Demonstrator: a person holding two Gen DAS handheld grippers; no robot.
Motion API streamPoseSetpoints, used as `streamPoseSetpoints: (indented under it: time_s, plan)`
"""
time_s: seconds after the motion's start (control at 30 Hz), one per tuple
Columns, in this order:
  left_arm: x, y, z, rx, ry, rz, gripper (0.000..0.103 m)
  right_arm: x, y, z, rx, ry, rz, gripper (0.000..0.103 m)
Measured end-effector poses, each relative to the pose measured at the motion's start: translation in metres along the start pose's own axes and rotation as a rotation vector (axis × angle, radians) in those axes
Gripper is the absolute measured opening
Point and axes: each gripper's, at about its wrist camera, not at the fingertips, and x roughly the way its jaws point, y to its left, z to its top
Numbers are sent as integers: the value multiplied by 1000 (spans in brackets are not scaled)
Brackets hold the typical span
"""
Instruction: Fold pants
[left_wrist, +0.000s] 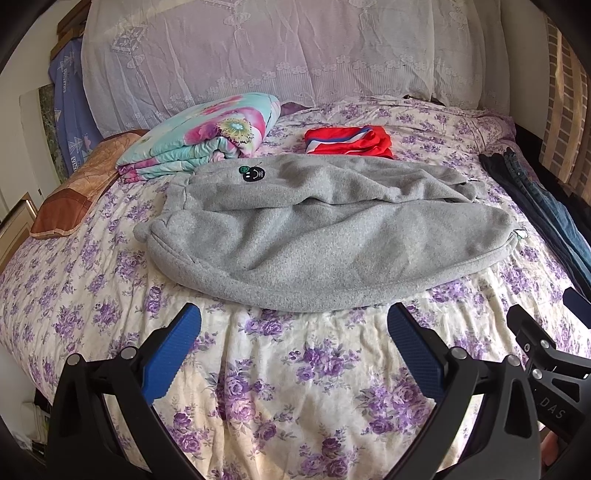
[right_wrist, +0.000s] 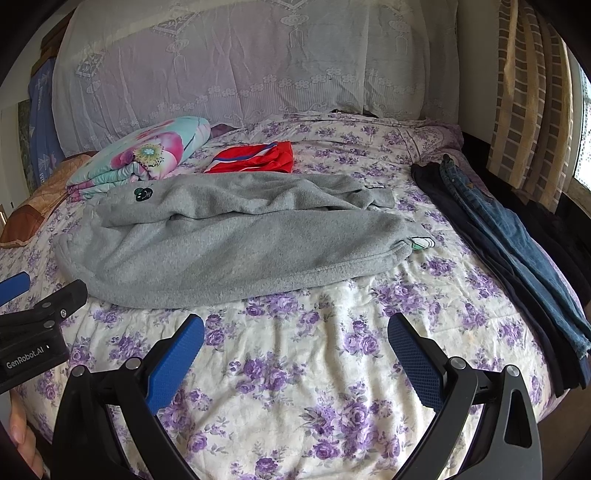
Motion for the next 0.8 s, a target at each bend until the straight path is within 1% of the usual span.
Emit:
streamPoseSetpoints:
  time_s: [0.07,0.13,0.2,0.27,0.3,0.37,0.43,0.5,0.57,0.67,0.73,0.77,0.8]
  plan:
    - [12,0,-2,-15,51,-11,98,5,0,-2,6,12,-1,100]
    - [30,4,-5,-37,132,-50,98,14,-1,-3,11,37,-2,100]
    - [53,17,-6,-86,229,-88,98,21,-3,-6,16,62,-1,100]
    - [73,42,0,-169,283,-101,98,29,-7,-4,26,80,-4,100]
    - [81,58,5,-211,289,-88,98,31,-9,-4,31,84,-6,100]
    - [98,87,15,-267,304,-31,98,35,-12,-3,40,91,-8,100]
    - [113,115,24,-320,327,-7,98,39,-12,-4,40,98,-11,100]
    - [125,136,34,-375,351,-18,98,42,-12,-4,37,107,-13,100]
    - [136,149,45,-406,359,-25,98,46,-11,-4,33,120,-12,100]
    - [155,160,59,-416,384,-21,98,50,-12,-5,31,135,-13,100]
    - [166,163,63,-415,405,-24,98,50,-14,-5,33,138,-20,100]
    - [169,163,63,-404,407,-24,70,51,-16,-4,35,137,-25,100]
    - [172,162,63,-388,419,-12,37,50,-19,-4,38,136,-31,100]
